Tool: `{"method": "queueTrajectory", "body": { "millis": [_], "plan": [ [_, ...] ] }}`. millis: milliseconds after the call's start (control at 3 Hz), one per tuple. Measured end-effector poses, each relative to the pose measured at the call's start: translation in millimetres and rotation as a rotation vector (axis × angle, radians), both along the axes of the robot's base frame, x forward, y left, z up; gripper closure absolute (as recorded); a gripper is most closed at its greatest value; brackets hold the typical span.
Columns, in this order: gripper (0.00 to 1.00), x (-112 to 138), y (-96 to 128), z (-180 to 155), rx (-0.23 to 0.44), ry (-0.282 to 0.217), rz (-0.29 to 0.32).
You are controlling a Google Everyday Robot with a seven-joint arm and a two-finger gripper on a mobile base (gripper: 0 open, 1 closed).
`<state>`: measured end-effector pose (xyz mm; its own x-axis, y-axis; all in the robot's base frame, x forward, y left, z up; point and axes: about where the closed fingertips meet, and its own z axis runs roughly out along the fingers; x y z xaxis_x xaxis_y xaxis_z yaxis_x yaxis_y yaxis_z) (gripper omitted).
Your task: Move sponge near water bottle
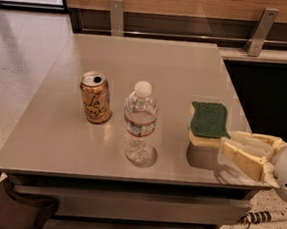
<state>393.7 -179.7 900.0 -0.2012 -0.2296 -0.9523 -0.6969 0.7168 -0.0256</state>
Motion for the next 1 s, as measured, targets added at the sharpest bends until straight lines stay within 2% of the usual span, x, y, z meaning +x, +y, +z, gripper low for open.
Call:
{"method": "queueTrajectory", "body": {
  "millis": [667, 1000],
  "plan": [
    [0.39, 0.0, 4.9, 2.2, -0.009, -0.002, 0.007],
    [0.07, 0.0, 8.4, 3.8, -0.015, -0.003, 0.011]
  ]
}}
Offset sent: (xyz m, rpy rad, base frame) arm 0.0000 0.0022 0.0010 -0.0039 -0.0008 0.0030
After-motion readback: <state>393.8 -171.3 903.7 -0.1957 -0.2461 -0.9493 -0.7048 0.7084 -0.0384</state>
